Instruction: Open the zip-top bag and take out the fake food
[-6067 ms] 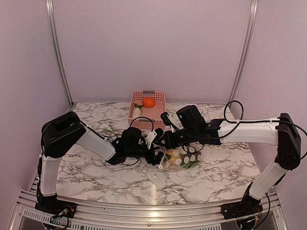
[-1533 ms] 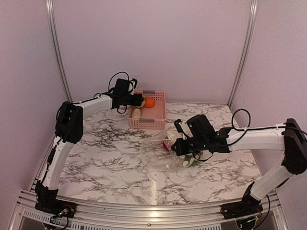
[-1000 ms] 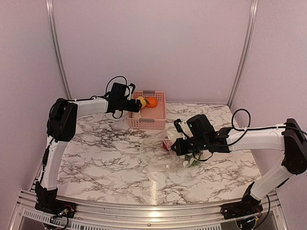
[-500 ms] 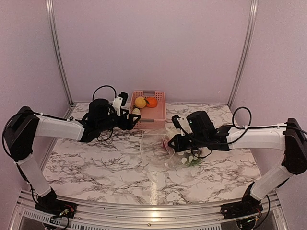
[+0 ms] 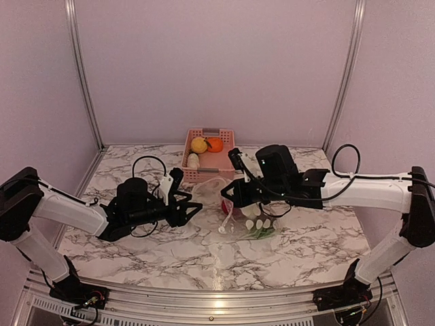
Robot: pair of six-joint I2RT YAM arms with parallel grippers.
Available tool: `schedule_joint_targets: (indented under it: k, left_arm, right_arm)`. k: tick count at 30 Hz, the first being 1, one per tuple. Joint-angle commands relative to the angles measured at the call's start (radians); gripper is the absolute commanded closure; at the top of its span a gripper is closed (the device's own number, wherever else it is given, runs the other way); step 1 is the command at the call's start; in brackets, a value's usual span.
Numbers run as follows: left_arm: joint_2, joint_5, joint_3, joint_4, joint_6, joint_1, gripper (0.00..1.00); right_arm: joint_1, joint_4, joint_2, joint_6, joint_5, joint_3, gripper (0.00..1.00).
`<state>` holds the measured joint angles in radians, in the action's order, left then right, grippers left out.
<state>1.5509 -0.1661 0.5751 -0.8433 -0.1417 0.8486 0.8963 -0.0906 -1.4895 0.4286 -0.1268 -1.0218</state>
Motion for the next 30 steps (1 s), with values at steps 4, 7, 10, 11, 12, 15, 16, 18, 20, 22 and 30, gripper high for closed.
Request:
schedule_joint_targets:
  k: [4,7,10,11,12,15,16,18,20,22,30]
  left_arm:
    - [0.039,-0.025,-0.004,-0.1,-0.064,0.017,0.38]
    - [0.096,0.001,0.016,-0.102,-0.108,0.018,0.38]
    - [0.154,-0.016,0.039,-0.102,-0.142,0.02,0.38]
    - [0.171,-0.023,0.042,-0.112,-0.148,0.022,0.38]
    - [0.18,-0.028,0.044,-0.121,-0.155,0.026,0.38]
    - [0.216,-0.031,0.063,-0.125,-0.167,0.037,0.38]
    - [0.23,-0.03,0.075,-0.123,-0.174,0.037,0.37]
    - [0.264,-0.02,0.101,-0.125,-0.194,0.037,0.37]
    - [0.3,-0.014,0.128,-0.126,-0.216,0.037,0.35]
    - [0.332,-0.012,0.152,-0.128,-0.239,0.037,0.34]
    - [0.39,0.004,0.166,-0.174,-0.311,0.028,0.32]
  right_arm:
    - [0.035,0.018,-0.016,0.001,-0.025,-0.044,1.0]
    - [0.034,0.025,-0.044,-0.004,0.016,-0.02,1.0]
    - [0.035,0.037,-0.08,0.001,-0.02,-0.011,1.0]
    - [0.038,0.051,-0.085,0.007,-0.032,-0.004,1.0]
    - [0.038,0.063,-0.086,0.011,-0.041,0.001,1.0]
    - [0.038,0.077,-0.075,0.013,-0.049,0.003,1.0]
    - [0.038,0.082,-0.071,0.01,-0.053,0.002,1.0]
    - [0.038,0.083,-0.061,0.004,-0.066,-0.002,1.0]
    - [0.038,0.082,-0.055,-0.004,-0.078,-0.007,1.0]
    - [0.037,0.081,-0.048,-0.015,-0.088,-0.011,0.96]
    - [-0.097,0.019,0.101,-0.034,-0.069,0.068,0.4]
